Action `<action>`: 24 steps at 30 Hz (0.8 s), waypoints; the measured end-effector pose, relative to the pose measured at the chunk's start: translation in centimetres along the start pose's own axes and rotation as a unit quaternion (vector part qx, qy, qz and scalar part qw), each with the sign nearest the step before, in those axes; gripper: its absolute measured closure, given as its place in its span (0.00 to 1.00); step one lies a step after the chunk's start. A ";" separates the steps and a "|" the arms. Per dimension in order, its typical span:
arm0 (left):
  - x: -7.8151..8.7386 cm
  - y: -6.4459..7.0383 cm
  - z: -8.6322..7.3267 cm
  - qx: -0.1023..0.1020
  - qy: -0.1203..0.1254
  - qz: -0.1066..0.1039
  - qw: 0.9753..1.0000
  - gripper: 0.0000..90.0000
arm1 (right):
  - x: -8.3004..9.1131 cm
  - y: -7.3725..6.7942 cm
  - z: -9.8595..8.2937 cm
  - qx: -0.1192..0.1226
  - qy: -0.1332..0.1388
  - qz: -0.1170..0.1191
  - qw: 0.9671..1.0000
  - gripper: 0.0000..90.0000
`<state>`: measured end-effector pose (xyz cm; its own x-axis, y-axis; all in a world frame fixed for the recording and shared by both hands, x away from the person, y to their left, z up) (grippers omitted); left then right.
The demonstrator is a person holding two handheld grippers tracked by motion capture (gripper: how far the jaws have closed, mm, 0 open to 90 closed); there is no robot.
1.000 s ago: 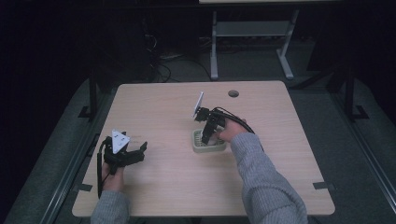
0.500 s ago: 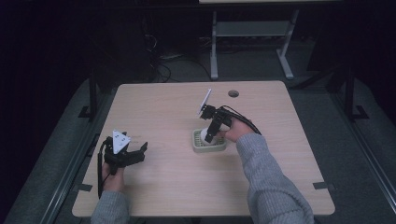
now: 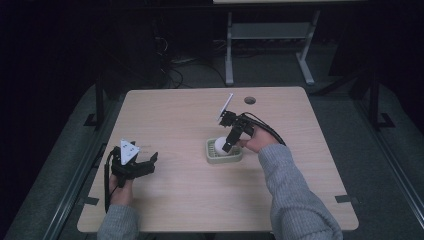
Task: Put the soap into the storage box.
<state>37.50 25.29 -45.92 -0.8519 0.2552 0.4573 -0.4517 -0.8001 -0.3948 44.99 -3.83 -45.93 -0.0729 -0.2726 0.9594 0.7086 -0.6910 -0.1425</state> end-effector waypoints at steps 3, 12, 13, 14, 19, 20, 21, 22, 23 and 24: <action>0.0 0.0 0.0 0.000 -0.003 -0.001 1.000 0.16 | 0.2 0.1 -0.3 -0.002 0.004 0.003 1.000 0.22; -0.1 0.2 0.1 0.002 0.001 -0.004 1.000 0.16 | 0.8 0.4 -1.6 -0.007 0.012 -0.002 1.000 0.22; -0.1 0.2 0.1 0.001 0.000 -0.005 1.000 0.16 | 0.9 0.4 -1.7 -0.006 0.014 0.000 1.000 0.22; -0.1 0.2 0.1 -0.001 0.000 -0.004 1.000 0.16 | 0.9 0.4 -1.9 -0.008 0.015 0.000 1.000 0.22; 0.0 0.2 0.1 -0.003 0.000 -0.004 1.000 0.16 | 1.1 0.4 -2.7 -0.010 0.023 0.000 1.000 0.22; 0.0 0.2 0.1 -0.003 0.000 -0.004 1.000 0.16 | 1.1 0.4 -2.9 -0.010 0.023 0.001 1.000 0.22; 0.0 0.2 0.1 -0.004 0.000 -0.005 1.000 0.16 | 1.1 0.5 -3.0 -0.010 0.024 0.001 1.000 0.22; 0.0 0.3 0.1 -0.004 -0.002 -0.006 1.000 0.17 | 1.1 0.5 -3.2 -0.011 0.024 0.001 1.000 0.22; 0.0 0.3 0.1 -0.005 -0.003 -0.005 1.000 0.16 | 1.1 0.5 -3.5 -0.015 0.023 0.002 1.000 0.22; 0.0 0.3 0.1 -0.005 -0.003 -0.005 1.000 0.16 | 1.1 0.6 -3.6 -0.014 0.021 0.000 1.000 0.22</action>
<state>37.39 24.99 -45.97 -0.8455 0.2612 0.4657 -0.4634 -0.7922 -0.3971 42.78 -6.96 -45.83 -0.1036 -0.3005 0.9482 0.6891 -0.7091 -0.1494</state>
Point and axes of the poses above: each handheld gripper's, and its own axes: x roughly backward along the jaws, z roughly out of its top, y roughly to its right, the point moved 8 cm from there along -x, roughly forward along the jaws, and after that the axes turned 13 degrees about -x, right-handed, at the moved point
